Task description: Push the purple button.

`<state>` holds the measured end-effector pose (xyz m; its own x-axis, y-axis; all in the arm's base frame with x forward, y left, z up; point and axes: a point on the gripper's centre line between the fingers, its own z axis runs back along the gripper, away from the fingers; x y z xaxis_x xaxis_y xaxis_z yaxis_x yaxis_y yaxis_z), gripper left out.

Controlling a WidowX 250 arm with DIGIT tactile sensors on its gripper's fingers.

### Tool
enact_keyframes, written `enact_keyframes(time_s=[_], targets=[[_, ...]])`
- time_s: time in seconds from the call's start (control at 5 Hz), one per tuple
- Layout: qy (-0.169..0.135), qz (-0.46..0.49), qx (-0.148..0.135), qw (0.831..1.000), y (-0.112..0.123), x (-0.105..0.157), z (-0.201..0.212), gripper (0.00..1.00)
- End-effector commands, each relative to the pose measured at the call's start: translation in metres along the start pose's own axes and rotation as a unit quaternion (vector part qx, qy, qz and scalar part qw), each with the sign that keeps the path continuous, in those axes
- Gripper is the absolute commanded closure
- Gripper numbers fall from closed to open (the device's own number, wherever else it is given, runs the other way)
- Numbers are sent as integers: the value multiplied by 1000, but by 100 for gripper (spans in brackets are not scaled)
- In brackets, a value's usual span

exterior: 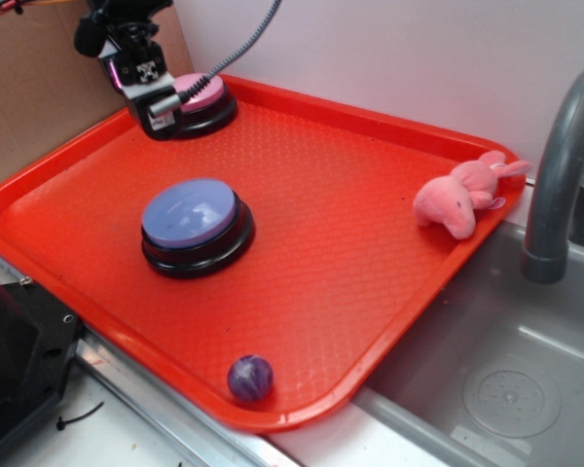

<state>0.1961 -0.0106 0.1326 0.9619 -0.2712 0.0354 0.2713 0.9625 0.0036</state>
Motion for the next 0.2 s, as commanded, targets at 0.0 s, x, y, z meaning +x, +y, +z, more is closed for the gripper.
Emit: enact_keyframes(time_s=[0.0], targets=[[-37,20,22,999,-3,4,33,0]])
